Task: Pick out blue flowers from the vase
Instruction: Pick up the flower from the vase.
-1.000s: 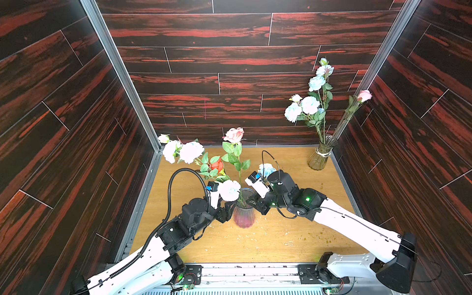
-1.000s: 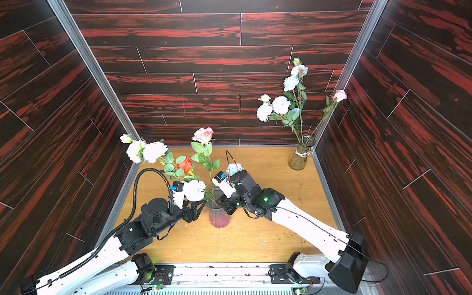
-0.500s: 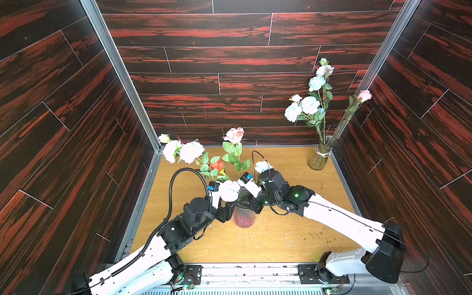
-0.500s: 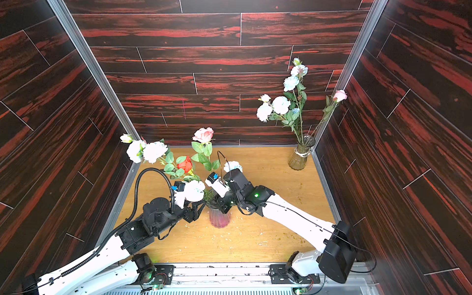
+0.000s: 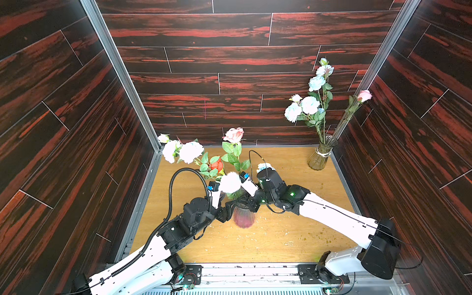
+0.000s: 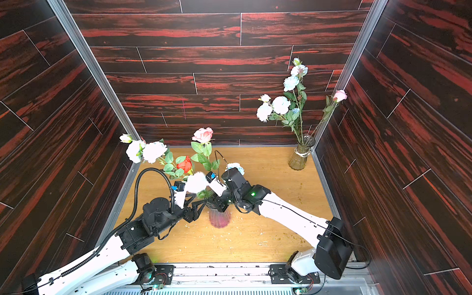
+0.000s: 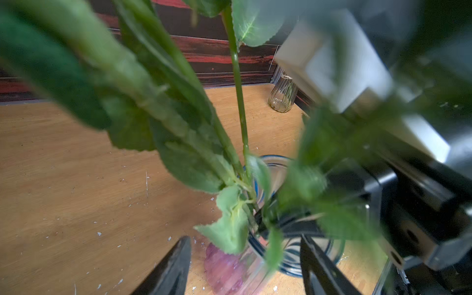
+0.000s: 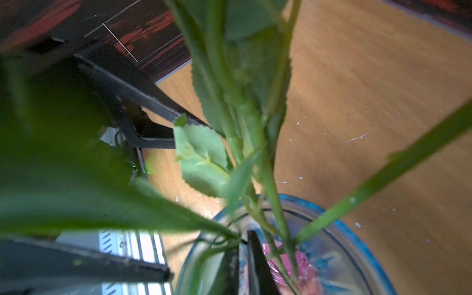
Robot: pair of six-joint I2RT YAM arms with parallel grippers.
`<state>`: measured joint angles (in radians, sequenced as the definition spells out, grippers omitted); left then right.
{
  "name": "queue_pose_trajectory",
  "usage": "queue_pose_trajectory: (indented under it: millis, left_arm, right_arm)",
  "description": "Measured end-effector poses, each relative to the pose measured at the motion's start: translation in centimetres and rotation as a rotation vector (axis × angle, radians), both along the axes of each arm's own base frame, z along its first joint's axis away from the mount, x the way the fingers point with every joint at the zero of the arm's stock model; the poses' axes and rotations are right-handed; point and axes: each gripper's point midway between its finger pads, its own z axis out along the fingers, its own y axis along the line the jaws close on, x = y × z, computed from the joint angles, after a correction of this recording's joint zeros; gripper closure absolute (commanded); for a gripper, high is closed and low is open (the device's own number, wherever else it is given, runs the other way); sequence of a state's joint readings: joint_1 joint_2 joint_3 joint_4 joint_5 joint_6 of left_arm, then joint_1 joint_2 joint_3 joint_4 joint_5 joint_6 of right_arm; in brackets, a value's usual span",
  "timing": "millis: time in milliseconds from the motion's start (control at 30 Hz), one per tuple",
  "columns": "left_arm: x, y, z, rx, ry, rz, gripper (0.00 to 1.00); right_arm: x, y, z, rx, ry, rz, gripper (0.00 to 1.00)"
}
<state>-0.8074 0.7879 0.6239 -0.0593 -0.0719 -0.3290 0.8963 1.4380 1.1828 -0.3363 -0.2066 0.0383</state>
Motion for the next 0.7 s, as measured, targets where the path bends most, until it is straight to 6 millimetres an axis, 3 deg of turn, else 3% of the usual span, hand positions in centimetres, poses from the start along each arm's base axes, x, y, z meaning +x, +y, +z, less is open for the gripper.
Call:
queue_pose_trajectory:
  millis: [233, 400, 700]
  left_arm:
    - [-0.2, 0.2, 0.6, -0.014, -0.014, 0.000, 0.31]
    - [-0.4, 0.4, 1.1, -0.028, -0.027, 0.000, 0.31]
    - [-0.6, 1.0, 1.9, -0.044, -0.049, 0.015, 0.28]
  right_arm:
    - [0.0, -0.1, 0.5, 0.008, -0.011, -0.002, 1.00]
    - [0.0, -0.5, 1.9, 0.028, -0.038, -0.013, 1.00]
    - [0.5, -1.0, 8.3, 0.125, -0.156, -0.045, 1.00]
